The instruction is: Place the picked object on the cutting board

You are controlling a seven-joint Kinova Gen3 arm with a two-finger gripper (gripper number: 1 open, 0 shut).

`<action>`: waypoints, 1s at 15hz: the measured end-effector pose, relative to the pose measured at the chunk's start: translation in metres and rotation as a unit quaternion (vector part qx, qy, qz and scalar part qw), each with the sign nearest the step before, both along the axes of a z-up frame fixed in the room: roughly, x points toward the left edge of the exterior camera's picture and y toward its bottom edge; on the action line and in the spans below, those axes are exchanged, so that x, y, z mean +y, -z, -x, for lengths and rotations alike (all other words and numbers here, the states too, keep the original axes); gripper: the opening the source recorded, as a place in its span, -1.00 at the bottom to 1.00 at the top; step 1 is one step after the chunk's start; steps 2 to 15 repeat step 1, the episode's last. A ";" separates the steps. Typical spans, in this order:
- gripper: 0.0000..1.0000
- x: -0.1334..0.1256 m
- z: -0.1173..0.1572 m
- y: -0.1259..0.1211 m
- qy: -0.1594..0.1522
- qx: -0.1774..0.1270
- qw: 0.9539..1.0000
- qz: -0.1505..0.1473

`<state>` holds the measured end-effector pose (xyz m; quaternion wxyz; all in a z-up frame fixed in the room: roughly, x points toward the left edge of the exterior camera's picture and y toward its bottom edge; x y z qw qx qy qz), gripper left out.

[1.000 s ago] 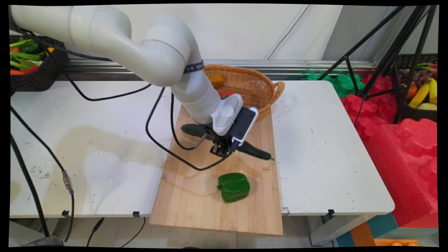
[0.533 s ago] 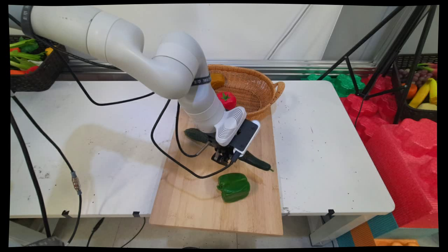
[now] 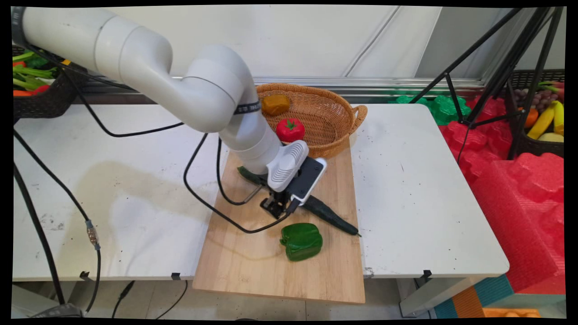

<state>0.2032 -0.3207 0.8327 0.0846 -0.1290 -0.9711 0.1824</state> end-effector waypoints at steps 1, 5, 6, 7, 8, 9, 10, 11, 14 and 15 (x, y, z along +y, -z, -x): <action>1.00 0.003 -0.004 -0.001 0.000 0.000 1.000 0.002; 1.00 0.003 -0.004 -0.001 0.000 0.000 1.000 0.002; 1.00 0.003 -0.004 -0.001 0.000 0.000 1.000 0.002; 1.00 0.003 -0.004 -0.001 0.000 0.000 1.000 0.002; 1.00 0.003 -0.004 -0.001 0.000 0.000 1.000 0.002; 1.00 0.003 -0.004 -0.001 0.000 0.000 1.000 0.002; 1.00 0.003 -0.004 -0.001 0.000 0.000 1.000 0.002; 1.00 0.003 -0.004 -0.001 0.000 0.000 1.000 0.002; 1.00 0.003 -0.004 -0.001 0.000 0.000 1.000 0.002; 1.00 0.003 -0.004 -0.001 0.000 0.000 1.000 0.002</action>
